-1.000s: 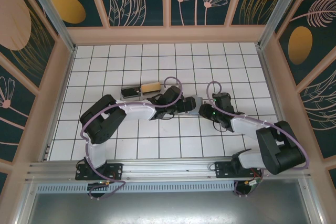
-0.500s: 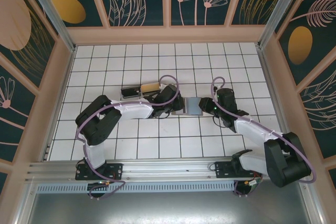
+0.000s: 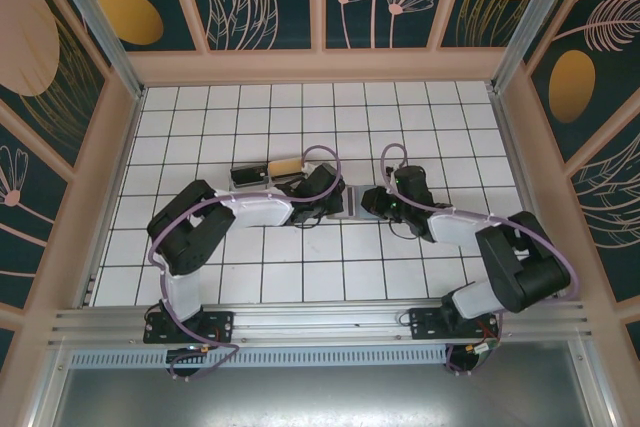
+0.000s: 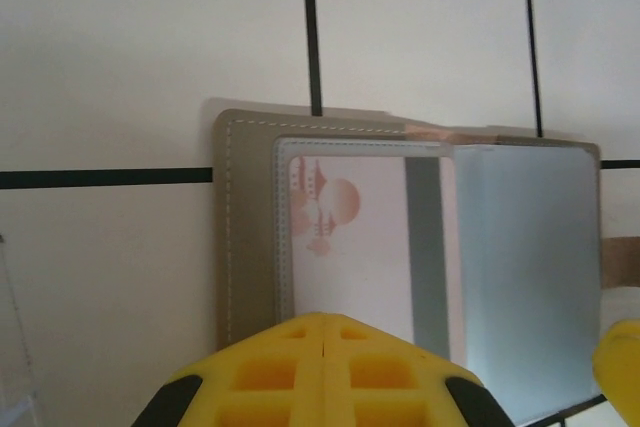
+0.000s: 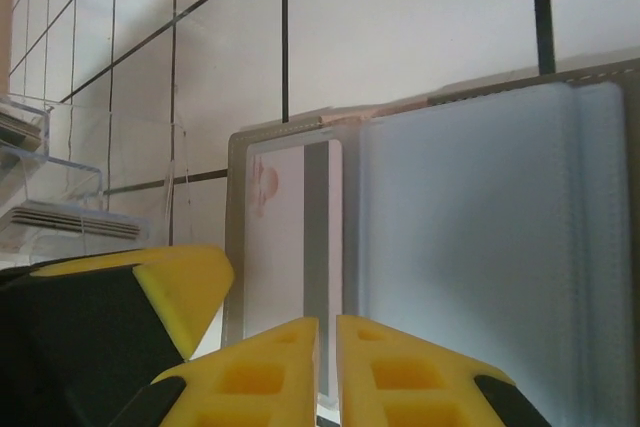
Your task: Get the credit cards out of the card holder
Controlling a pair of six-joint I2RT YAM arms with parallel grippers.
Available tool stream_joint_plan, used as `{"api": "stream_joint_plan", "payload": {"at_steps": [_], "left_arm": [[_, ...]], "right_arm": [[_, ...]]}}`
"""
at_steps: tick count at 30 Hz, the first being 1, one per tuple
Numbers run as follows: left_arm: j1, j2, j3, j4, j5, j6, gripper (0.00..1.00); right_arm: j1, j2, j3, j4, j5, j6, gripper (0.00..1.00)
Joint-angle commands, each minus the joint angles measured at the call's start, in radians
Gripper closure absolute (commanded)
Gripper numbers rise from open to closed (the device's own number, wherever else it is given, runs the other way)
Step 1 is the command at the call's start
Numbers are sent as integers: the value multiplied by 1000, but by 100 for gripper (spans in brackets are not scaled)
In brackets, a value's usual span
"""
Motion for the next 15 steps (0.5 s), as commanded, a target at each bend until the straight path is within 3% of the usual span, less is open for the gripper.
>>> {"api": "stream_joint_plan", "payload": {"at_steps": [1,15], "left_arm": [[6,30,0,-28,-10,6,100],[6,51,0,-17,26,-2,100]], "right_arm": [[10,34,34,57,-28,26,85],[22,130,57,78,-66,51,82]]}}
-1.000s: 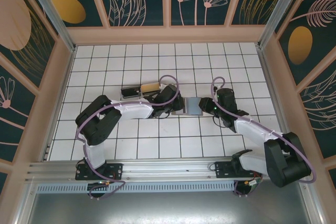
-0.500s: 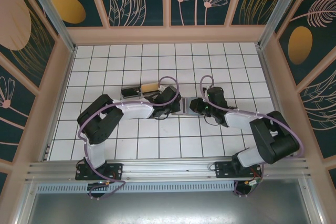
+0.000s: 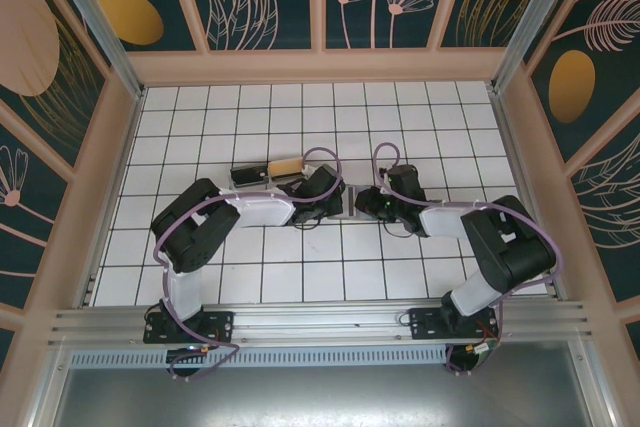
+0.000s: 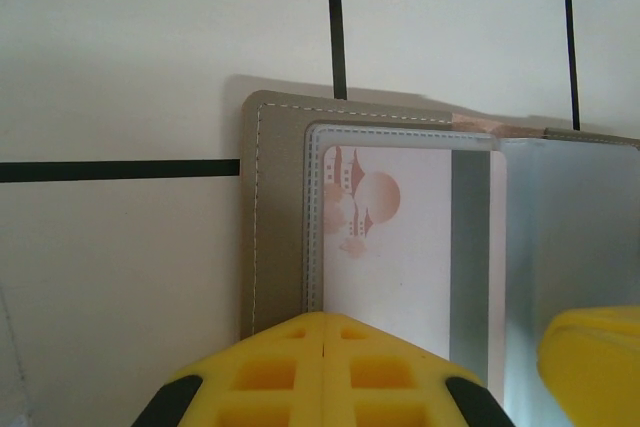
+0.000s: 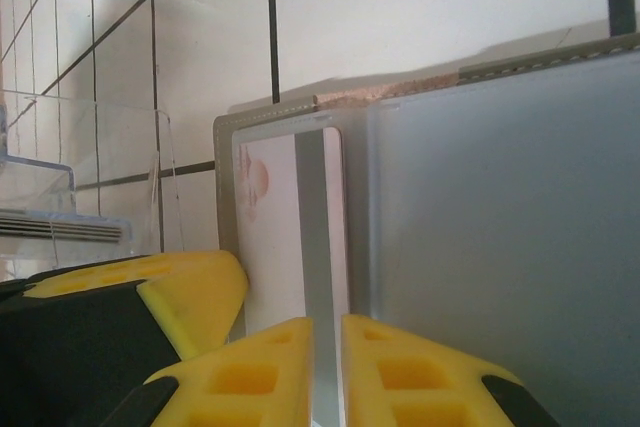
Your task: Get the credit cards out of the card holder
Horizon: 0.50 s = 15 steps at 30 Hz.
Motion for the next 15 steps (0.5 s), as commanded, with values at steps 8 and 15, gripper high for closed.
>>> {"api": "stream_joint_plan", "payload": {"at_steps": [8,15], "left_arm": [[6,25,-1,-23,24,-3,100],[6,25,-2,-20,34,-9,100]], "right_arm": [[11,50,34,21,-14,18,82],[22,62,44,24,-19,19,86]]}}
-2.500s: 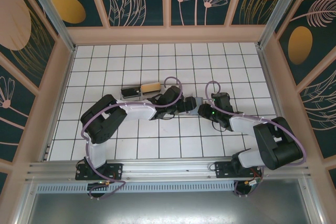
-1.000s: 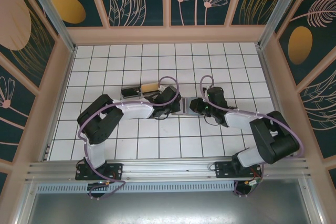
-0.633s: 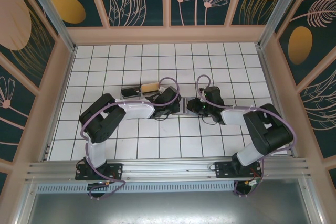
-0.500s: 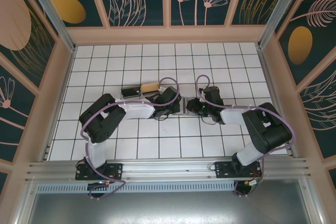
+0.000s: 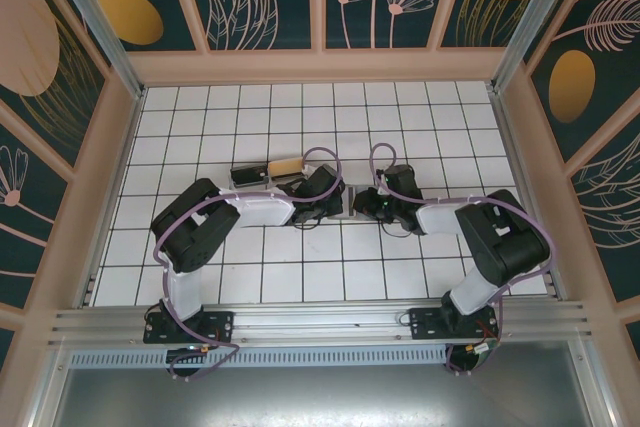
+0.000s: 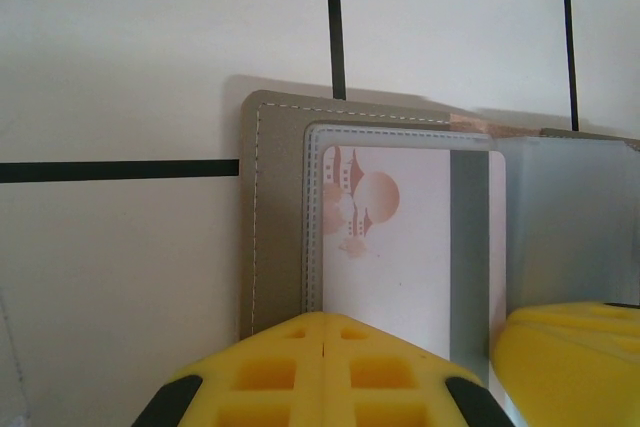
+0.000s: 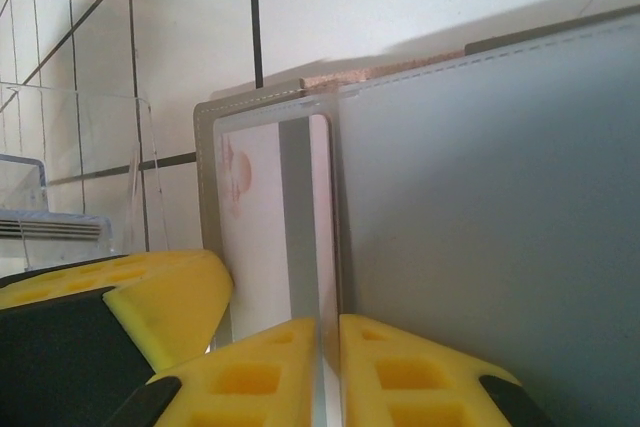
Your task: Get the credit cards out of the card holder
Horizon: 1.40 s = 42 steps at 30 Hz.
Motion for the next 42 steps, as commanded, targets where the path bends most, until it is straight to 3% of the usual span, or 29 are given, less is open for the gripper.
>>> {"api": "stream_joint_plan", "payload": {"at_steps": [1,10,42], "left_arm": [[3,24,-2,-22,26,-9,100],[4,33,5,-44,10,-12,100],[4,39,15,-59,11,-7,100]], "right_arm": [[12,13,25,21,-8,9,88],[-20,-38,-5,-22,23,-8,99],[-83,-63,-18,-84,26,-56,96]]}}
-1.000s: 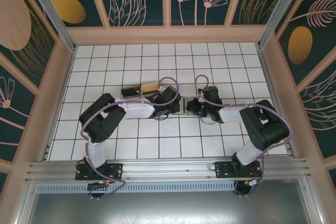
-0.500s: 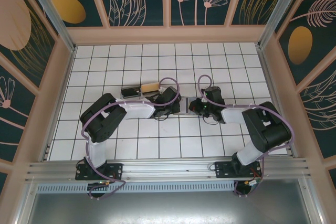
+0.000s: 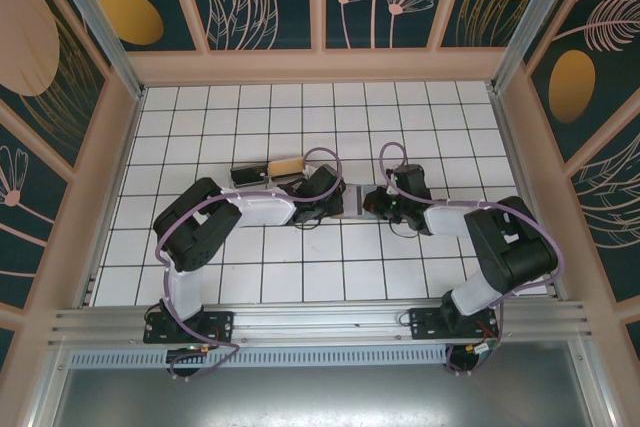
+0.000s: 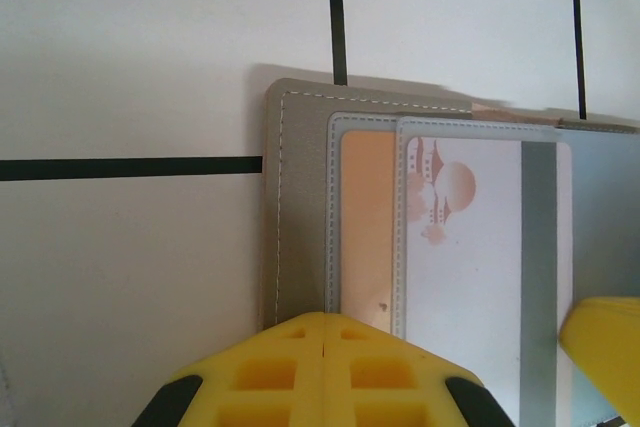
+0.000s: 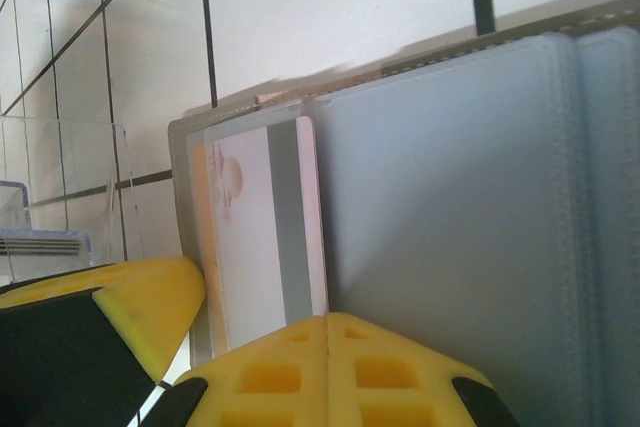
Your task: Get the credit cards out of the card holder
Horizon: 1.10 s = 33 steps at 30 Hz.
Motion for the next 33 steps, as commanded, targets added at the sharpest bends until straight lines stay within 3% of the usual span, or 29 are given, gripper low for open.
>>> {"api": "stream_joint_plan", "payload": {"at_steps": [1,13,19,33], "left_arm": [[1,26,6,-54,5,-6,100],[1,29,6,-51,11,-4,100],[1,31,8,-50,14,-4,100],[1,32,10,-48,20,-3,100]], "right_arm": [[-20,-6,2,-26,16,-22,96],[-41,-15,-25,-4,-16,-29,95],[-39,-1,-25,49,-64,-11,78],[-22,54,4,107,-113,-1,77]]}}
